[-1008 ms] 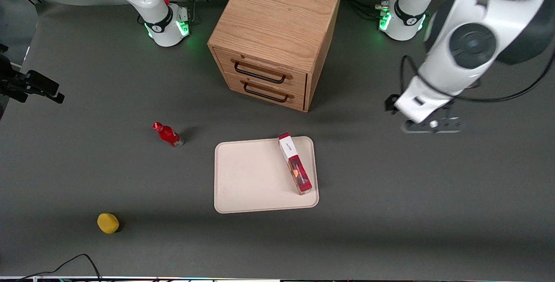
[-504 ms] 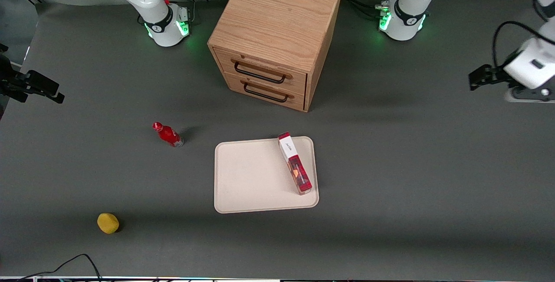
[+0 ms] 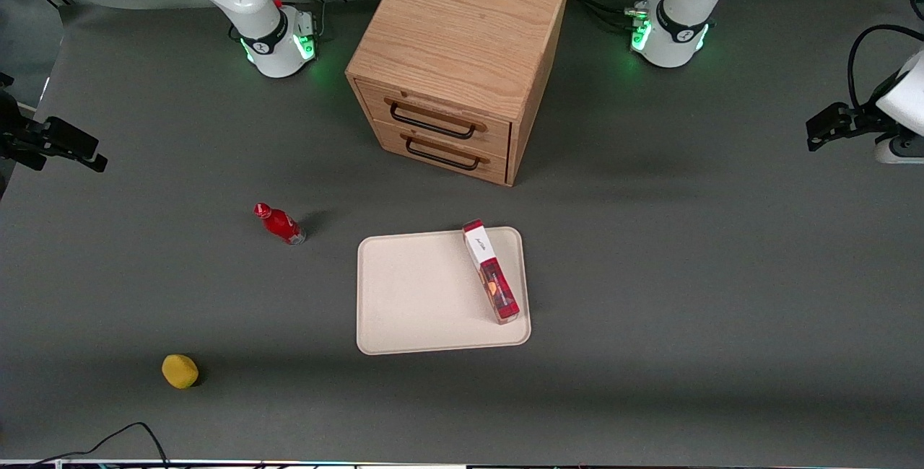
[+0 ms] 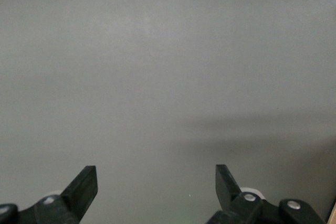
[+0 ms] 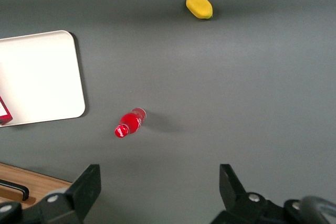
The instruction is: Place red cookie box on tray
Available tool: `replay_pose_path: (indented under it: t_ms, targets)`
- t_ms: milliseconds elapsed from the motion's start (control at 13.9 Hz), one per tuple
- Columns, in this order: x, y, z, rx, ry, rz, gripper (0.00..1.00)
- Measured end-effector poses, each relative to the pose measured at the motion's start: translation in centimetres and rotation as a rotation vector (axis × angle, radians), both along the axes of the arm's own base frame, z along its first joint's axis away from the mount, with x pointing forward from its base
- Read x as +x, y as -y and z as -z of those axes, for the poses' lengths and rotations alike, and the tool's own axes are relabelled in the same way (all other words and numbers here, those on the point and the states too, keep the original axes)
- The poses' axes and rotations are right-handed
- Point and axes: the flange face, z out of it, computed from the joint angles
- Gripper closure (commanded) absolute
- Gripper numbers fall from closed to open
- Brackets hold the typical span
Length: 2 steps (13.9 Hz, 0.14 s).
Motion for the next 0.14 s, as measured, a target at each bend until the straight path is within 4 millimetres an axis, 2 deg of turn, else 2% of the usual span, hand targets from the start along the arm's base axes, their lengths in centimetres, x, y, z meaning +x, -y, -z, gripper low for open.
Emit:
replay_pose_path:
  t_ms: [144]
  targets:
    - [-0.05,0.66,-0.02,-0.052,-0.004,-0.007,0.00]
